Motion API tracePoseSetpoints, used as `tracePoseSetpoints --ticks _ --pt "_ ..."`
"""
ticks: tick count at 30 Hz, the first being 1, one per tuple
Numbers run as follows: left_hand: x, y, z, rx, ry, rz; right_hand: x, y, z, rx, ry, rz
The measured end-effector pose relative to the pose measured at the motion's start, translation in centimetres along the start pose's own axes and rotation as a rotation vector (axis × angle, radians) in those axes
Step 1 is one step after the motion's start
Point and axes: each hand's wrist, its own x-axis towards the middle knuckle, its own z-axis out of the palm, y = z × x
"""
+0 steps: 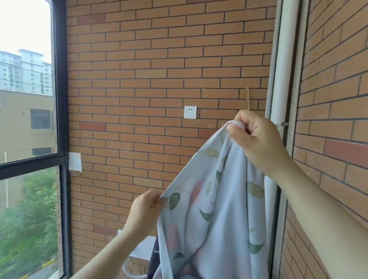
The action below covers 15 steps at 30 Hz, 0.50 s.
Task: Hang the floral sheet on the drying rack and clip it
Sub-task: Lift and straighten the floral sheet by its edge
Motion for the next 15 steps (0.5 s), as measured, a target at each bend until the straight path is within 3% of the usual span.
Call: tracePoseSetpoints --ticks 4,8,15 --pt "1.6 1.3 -2.7 -0.217 0.192 0.014 0.0 2.4 -1.4 -0.172 0.026 0.063" --pt "3.8 5.4 -6.9 -0.291 0.346 0.212 0.1 4.6 -2.3 -0.268 0.039 0.150" --pt "5.4 12.4 -13.1 -0.413 0.446 0.458 1.8 3.5 -1.8 -0.226 0.121 0.160"
